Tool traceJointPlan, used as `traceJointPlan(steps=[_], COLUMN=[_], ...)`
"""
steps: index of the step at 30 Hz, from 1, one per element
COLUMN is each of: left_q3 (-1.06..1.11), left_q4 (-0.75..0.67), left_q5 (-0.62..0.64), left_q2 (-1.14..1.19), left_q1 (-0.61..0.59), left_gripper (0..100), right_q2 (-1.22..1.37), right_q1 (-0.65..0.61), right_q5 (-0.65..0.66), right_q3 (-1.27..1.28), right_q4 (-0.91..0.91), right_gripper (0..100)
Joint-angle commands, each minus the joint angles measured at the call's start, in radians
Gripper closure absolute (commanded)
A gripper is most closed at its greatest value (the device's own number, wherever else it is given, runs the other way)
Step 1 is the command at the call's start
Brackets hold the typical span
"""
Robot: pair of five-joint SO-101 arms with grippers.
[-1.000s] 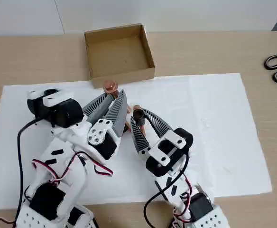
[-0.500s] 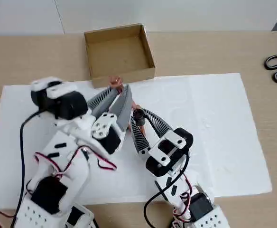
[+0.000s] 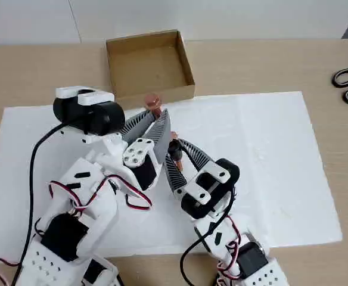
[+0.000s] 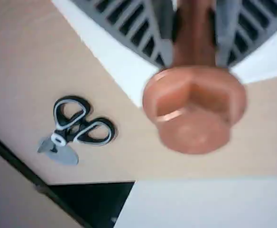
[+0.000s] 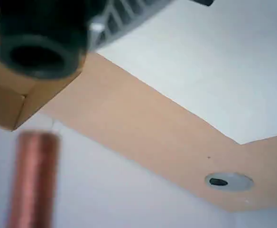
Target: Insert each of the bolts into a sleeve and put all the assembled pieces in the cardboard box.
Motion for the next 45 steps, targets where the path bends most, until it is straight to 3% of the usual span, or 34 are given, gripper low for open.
traceJointPlan(steps=[1,45], left_q3=[-0.061,-0.088], left_q4=[0.008,0.017], left_q5=[0.005,-0.043], left_q2=[0.002,0.072], left_q1=[0.003,0.032], left_gripper=[99,99], right_q2=[-0.016,-0.018], right_q1=[-0.004,-0.004], right_q5=[-0.009,-0.009], right_q3=[0.008,0.008], right_q4=[0.005,-0.044], right_gripper=[99.5,99.5])
